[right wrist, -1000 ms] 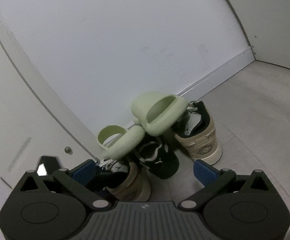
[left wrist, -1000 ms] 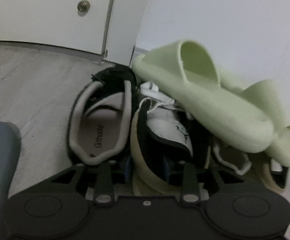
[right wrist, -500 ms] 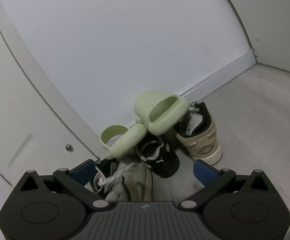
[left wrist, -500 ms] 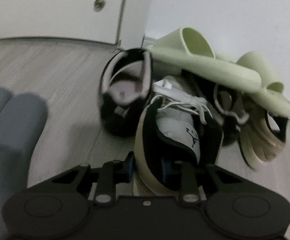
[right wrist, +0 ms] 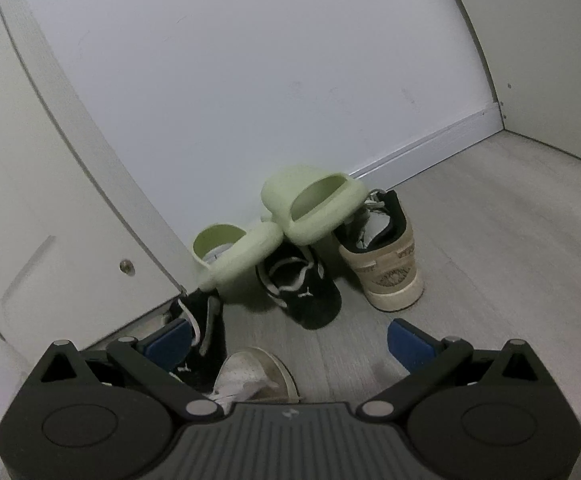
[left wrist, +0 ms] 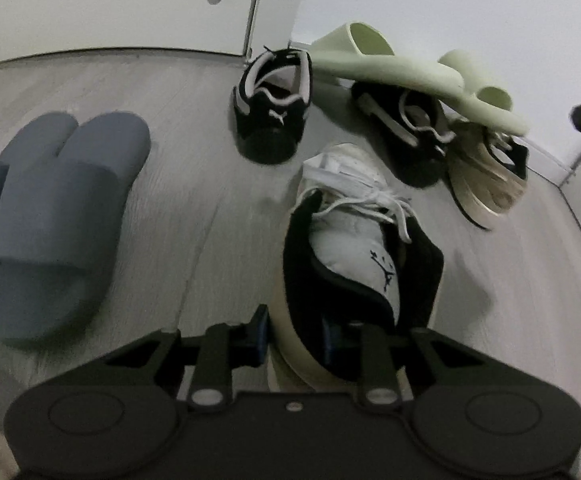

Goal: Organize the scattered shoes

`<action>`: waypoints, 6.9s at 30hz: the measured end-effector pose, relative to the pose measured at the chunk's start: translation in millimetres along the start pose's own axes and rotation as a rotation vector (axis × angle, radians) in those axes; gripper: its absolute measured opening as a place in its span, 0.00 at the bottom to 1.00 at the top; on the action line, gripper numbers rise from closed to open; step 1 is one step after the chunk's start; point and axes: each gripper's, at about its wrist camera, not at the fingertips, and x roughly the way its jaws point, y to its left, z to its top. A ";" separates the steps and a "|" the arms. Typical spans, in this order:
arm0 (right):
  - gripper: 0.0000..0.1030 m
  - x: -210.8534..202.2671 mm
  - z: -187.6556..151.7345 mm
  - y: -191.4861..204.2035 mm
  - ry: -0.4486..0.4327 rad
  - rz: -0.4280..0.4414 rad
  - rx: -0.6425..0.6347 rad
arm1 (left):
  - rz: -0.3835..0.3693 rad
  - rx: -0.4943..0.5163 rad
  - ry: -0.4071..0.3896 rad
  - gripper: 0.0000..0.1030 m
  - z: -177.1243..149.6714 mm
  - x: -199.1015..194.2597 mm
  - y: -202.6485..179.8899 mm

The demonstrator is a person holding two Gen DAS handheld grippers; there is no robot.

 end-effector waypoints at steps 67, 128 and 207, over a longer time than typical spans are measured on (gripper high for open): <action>0.51 9.9 -81.5 25.1 0.494 -0.054 -0.207 | 0.021 -0.116 -0.178 0.34 3.5 -56.9 93.1; 0.75 77.8 -128.5 96.0 0.381 0.032 -0.436 | -0.080 -0.357 -0.293 0.34 15.3 -78.8 140.4; 1.00 52.8 73.3 -126.5 -0.107 -0.174 0.165 | -0.133 0.104 -0.152 0.28 134.8 150.9 -196.6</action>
